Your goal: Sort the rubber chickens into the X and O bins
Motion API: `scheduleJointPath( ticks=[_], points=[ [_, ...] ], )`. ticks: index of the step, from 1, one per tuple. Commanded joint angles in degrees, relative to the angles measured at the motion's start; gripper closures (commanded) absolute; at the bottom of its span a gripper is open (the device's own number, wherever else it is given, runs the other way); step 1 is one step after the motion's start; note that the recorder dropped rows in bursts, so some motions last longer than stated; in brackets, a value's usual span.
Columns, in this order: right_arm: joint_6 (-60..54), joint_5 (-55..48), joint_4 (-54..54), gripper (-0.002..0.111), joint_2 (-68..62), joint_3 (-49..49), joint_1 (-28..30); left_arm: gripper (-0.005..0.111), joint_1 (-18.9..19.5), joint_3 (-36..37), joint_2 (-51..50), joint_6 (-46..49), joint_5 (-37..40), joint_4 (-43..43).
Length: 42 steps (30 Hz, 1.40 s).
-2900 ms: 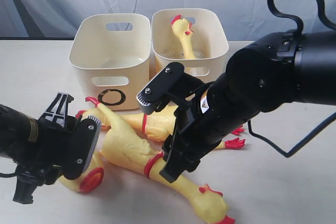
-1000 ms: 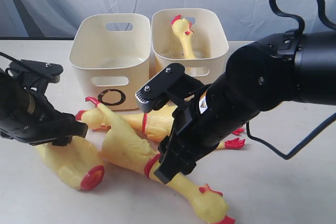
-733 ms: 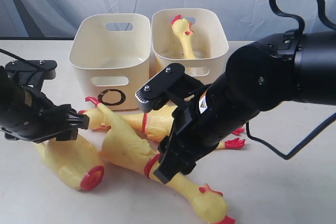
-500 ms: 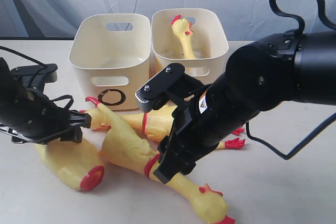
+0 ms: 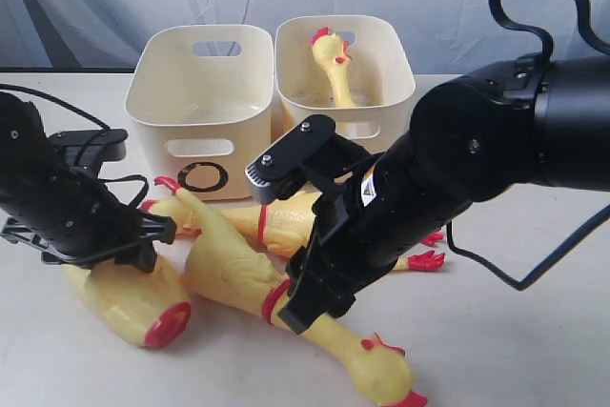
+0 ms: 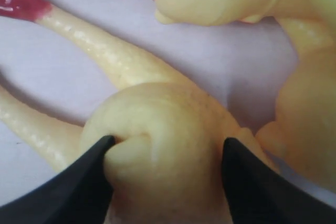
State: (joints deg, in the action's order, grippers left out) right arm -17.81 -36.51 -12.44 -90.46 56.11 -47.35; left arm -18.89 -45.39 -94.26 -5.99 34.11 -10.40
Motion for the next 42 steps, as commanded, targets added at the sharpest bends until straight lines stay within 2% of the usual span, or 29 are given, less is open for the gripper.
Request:
scheduleJointPath(
  ticks=[1,5,14,21,24,33,42],
  points=[
    [0.13,0.45,-0.06,0.050,0.51,-0.15,-0.08,0.107,-0.03,1.08,-1.95,0.49,4.51,3.39],
    [0.13,0.45,-0.06,0.050,0.51,-0.15,-0.08,0.107,-0.03,1.08,-0.25,0.49,6.98,5.14],
    [0.13,-0.03,-0.06,0.050,0.51,-0.15,-0.08,0.107,-0.03,0.84,11.27,0.49,13.30,7.16],
    [0.54,-2.77,-0.06,0.050,4.50,-0.15,-0.08,0.107,-0.03,-5.68,17.12,0.60,20.53,7.95],
    [0.71,-2.78,-0.06,0.050,6.42,-0.15,-0.08,0.107,-0.03,-7.18,17.48,0.71,22.88,8.10],
    [1.34,-4.54,0.73,0.050,9.53,-0.15,-0.08,0.107,-0.03,-8.51,17.48,0.71,23.26,8.75],
    [4.67,-7.39,5.36,0.050,11.42,-0.15,-0.08,0.107,-0.03,-10.69,17.48,2.06,26.14,8.61]
  ],
)
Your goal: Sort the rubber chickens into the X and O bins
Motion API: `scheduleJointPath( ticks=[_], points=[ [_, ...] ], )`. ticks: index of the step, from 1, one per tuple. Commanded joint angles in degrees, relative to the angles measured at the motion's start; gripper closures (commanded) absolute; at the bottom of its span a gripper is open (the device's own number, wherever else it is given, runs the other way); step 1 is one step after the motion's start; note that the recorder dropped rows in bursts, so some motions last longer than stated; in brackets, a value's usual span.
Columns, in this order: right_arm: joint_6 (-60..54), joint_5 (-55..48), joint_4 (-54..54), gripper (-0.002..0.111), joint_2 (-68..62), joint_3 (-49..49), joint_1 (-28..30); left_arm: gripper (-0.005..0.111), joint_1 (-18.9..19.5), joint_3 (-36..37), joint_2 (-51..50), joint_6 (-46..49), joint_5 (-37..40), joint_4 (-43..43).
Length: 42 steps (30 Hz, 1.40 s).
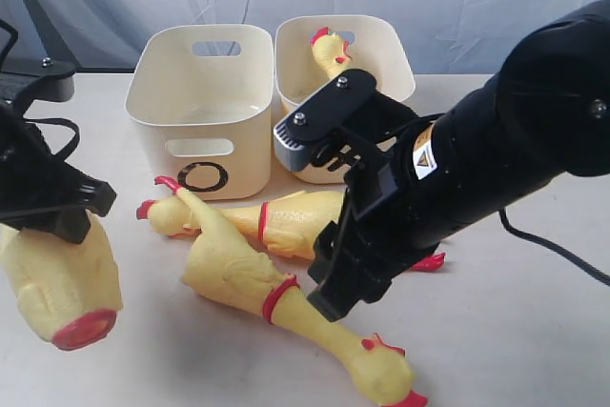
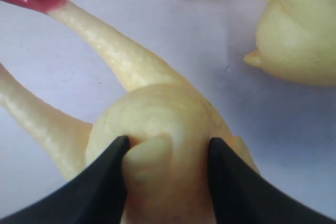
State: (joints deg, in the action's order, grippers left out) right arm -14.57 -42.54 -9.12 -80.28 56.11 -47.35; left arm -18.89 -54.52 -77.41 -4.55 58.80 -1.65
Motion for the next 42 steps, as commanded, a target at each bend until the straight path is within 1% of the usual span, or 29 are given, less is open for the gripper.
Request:
scheduleJointPath(
  ticks=[1,12,19,26,38,42],
  points=[
    [1.42,-1.80,2.16,0.050,1.61,-0.15,-0.08,0.107,-0.03,-2.07,0.63,0.72,2.00,-0.14],
    [7.56,-5.77,9.12,0.050,5.52,-0.15,-0.08,0.107,-0.03,-9.50,0.63,2.57,7.03,-0.03],
    [8.15,-8.39,9.43,0.050,8.04,-0.15,-0.08,0.107,-0.03,-13.84,0.63,5.50,7.53,-0.03],
    [9.43,-9.73,10.09,0.050,9.61,-0.15,-0.08,0.107,-0.03,-17.45,0.30,9.55,2.12,2.43],
    [10.15,-10.24,10.09,0.050,9.83,-0.15,-0.08,0.107,0.08,-25.93,-6.01,9.63,-2.84,7.19],
    [10.15,-10.24,10.09,0.050,9.83,-0.15,-0.08,0.107,2.04,-29.09,-7.82,9.63,-5.47,4.87]
  ],
)
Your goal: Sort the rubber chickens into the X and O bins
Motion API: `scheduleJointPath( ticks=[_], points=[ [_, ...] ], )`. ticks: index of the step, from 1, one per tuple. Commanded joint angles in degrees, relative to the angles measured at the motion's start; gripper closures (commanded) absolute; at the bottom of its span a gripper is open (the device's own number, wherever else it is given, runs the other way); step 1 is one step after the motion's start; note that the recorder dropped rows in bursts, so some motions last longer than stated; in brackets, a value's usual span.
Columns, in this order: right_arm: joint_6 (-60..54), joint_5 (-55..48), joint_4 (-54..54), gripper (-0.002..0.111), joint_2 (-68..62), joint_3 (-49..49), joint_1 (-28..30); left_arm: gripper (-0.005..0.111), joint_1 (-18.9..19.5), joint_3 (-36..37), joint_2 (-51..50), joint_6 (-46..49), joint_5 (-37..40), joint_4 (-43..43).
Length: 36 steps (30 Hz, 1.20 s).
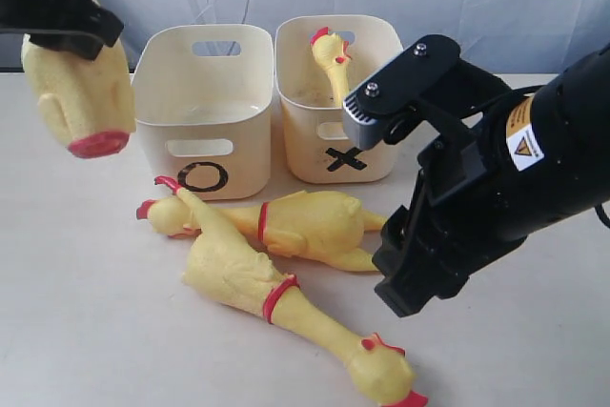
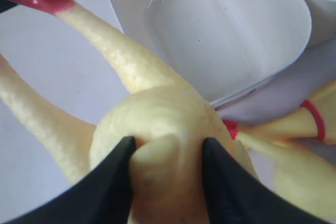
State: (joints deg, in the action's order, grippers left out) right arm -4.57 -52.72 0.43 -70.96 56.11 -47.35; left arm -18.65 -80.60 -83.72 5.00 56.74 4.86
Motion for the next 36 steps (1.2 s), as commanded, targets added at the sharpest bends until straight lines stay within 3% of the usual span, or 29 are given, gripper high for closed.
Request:
scheduleJointPath(
  ticks=[1,10,36],
  points=[
    [0.15,-0.07,0.54,0.050,0.51,-0.15,-0.08,0.107,2.49,-3.65,-2.00,0.23,-4.08,-2.57],
    [0.15,0.16,0.54,0.050,0.51,-0.15,-0.08,0.107,5.39,-5.26,-5.66,9.73,-12.95,-13.26],
    [8.34,-11.09,7.26,0.050,6.19,-1.62,-0.08,0.107,5.39,-6.33,-12.23,34.73,-23.96,-47.66]
  ],
)
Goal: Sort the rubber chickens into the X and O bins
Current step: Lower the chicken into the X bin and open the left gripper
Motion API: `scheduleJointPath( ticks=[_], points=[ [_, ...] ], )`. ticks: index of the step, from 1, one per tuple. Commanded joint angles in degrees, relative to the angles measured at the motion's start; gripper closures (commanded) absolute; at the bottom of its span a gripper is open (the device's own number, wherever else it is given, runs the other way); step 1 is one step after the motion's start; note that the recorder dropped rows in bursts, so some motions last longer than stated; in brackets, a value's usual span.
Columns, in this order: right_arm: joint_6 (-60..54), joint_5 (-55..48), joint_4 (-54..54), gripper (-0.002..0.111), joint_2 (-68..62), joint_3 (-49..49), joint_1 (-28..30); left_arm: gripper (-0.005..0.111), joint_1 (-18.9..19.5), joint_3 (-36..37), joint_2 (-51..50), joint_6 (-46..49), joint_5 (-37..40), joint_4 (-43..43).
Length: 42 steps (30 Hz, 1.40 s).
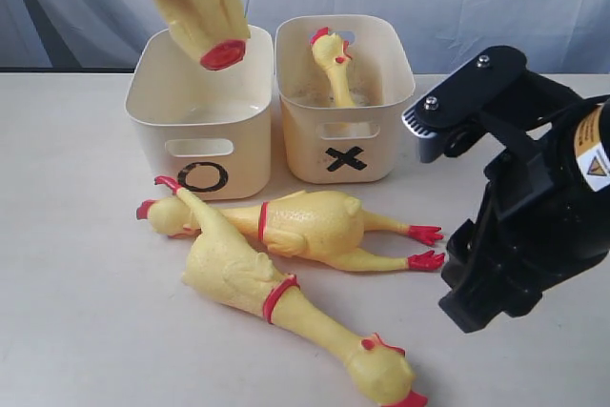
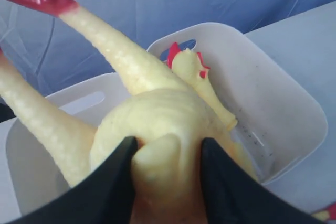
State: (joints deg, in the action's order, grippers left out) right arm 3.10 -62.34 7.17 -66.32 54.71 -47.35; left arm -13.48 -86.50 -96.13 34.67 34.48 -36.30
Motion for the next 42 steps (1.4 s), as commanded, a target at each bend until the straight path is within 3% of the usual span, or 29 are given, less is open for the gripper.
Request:
scheduleJointPath(
  ticks=[1,14,24,32,42],
  points=[
    [0.96,-1.92,0.52,0.050,1.90,-0.22,-0.08,0.107,0.22,-0.43,0.17,6.34,-1.84,-8.43],
    [3.00,-2.78,2.15,0.050,6.65,-4.42,-0.08,0.107,-0.87,-1.23,-3.78,13.00,-1.09,-18.47],
    [3.11,-2.42,2.40,0.050,7.40,-4.53,-0.08,0.107,-4.40,-4.73,-9.19,17.15,-3.33,-21.20],
    [3.11,-2.26,2.61,0.050,7.40,-4.53,-0.08,0.107,-4.84,-8.64,-14.58,21.16,-4.29,-26.02],
    [3.11,-2.26,2.61,0.050,7.40,-4.53,-0.08,0.107,-8.21,-13.63,-20.57,25.95,-4.96,-26.01]
  ],
)
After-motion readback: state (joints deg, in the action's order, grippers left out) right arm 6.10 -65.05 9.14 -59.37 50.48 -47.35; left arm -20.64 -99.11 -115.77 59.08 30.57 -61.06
